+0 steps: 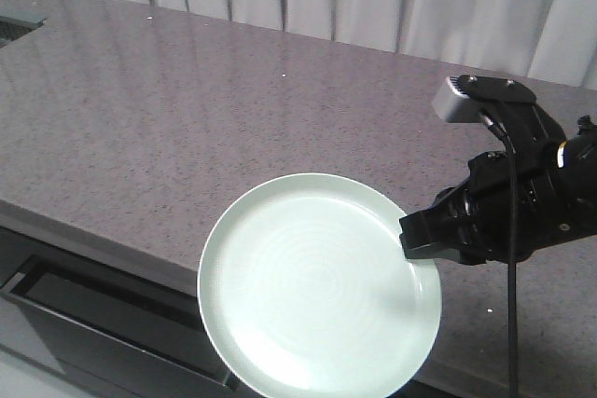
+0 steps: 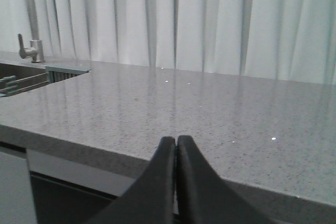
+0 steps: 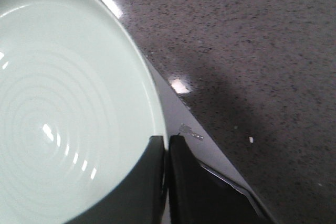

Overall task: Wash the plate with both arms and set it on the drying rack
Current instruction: 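Hold the plate in the right gripper while the base turns away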

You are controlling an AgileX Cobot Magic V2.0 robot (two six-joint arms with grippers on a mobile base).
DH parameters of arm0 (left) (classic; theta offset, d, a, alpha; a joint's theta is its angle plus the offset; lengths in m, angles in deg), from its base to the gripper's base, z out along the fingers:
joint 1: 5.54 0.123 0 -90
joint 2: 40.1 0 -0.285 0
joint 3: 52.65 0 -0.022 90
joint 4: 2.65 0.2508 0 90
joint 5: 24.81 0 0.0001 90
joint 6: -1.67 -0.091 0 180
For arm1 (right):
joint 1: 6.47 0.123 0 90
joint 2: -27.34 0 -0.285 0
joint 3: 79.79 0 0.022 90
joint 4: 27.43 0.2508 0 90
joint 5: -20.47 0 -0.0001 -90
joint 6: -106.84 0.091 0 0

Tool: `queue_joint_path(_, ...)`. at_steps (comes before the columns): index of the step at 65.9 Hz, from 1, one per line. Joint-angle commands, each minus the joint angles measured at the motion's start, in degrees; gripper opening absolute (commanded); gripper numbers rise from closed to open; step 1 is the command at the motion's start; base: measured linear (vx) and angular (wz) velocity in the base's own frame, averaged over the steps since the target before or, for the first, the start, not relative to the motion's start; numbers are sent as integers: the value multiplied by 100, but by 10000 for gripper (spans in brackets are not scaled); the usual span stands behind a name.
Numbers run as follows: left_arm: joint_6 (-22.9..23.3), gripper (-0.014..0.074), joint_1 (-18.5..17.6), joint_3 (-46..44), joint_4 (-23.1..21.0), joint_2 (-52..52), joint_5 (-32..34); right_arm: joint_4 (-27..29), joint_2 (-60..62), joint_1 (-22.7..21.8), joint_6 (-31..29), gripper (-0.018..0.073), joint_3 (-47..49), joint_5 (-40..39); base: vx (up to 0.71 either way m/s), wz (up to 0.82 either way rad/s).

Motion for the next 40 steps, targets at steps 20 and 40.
queue_joint_path(20,0,-7,-36,-158,-48,-69,439,172,142,-4,-34,-9,149,-210,-10,43)
queue_joint_path(40,0,-7,-36,-158,-48,-69,439,172,142,-4,-34,-9,149,-210,-10,53)
